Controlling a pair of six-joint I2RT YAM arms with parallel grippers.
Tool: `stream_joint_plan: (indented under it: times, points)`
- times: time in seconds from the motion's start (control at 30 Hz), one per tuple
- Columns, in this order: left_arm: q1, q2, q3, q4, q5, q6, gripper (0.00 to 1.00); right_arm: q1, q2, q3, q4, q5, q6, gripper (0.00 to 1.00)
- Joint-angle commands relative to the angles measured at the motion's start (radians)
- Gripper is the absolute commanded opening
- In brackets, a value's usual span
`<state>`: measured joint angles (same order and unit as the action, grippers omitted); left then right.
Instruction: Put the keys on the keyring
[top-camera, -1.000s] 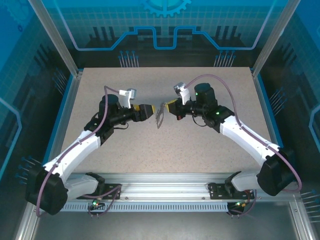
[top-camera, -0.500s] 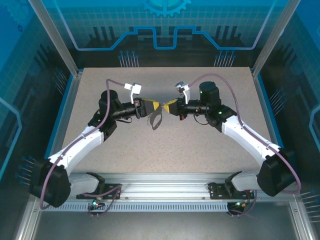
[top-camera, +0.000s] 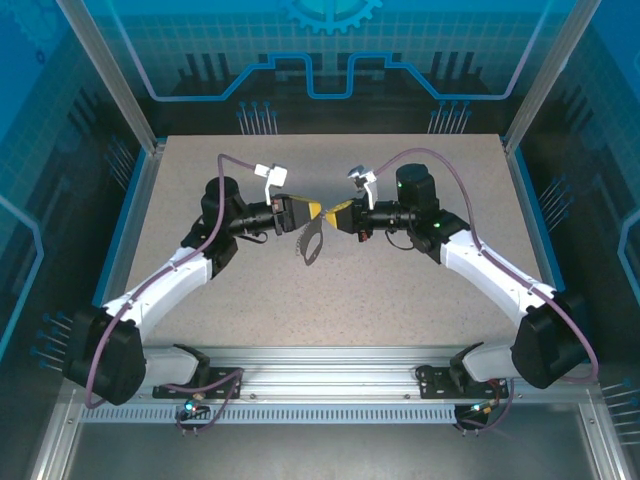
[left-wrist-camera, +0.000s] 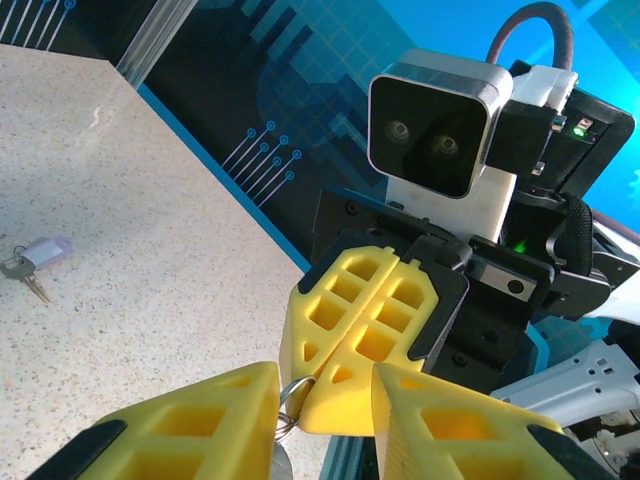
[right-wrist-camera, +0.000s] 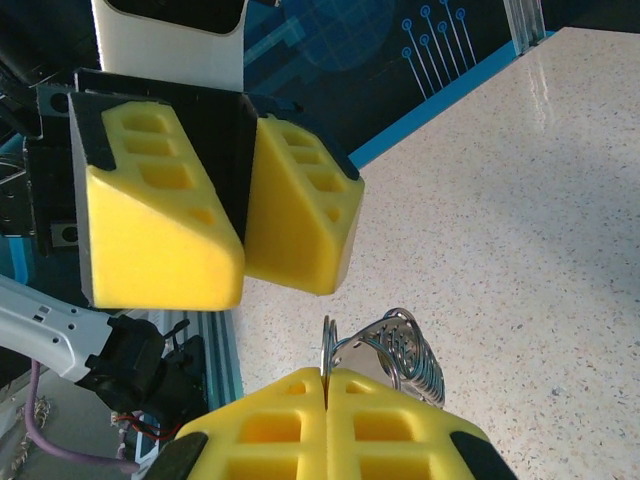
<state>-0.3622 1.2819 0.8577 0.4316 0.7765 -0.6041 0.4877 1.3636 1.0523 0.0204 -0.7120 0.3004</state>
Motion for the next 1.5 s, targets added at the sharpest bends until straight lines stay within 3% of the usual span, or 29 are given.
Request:
stream_joint_plan:
  times: [0.0,0.4,0.63,0.97,1.27,1.47]
  points:
    - [-0.011,0.012,0.028,0.015,0.033,0.002,0.32,-0.011,0.006,-0.007,0.035,-0.021,0.016,0.00]
    - [-0.015,0.028,0.046,-0.060,0.042,0.057,0.34,-0.011,0.008,-0.012,0.040,-0.024,0.013,0.00]
    - [-0.015,0.029,0.066,-0.141,0.020,0.128,0.46,-0.011,0.005,-0.014,0.017,-0.023,-0.011,0.00]
    - [-0.015,0.040,0.161,-0.317,0.078,0.282,0.37,-0.043,0.013,-0.003,-0.008,-0.057,-0.041,0.00]
    - [-0.013,0.077,0.194,-0.368,0.063,0.337,0.46,-0.047,0.012,0.008,-0.036,-0.113,-0.070,0.00]
    - [-0.014,0.100,0.225,-0.405,0.074,0.365,0.46,-0.050,0.008,0.015,-0.056,-0.131,-0.087,0.00]
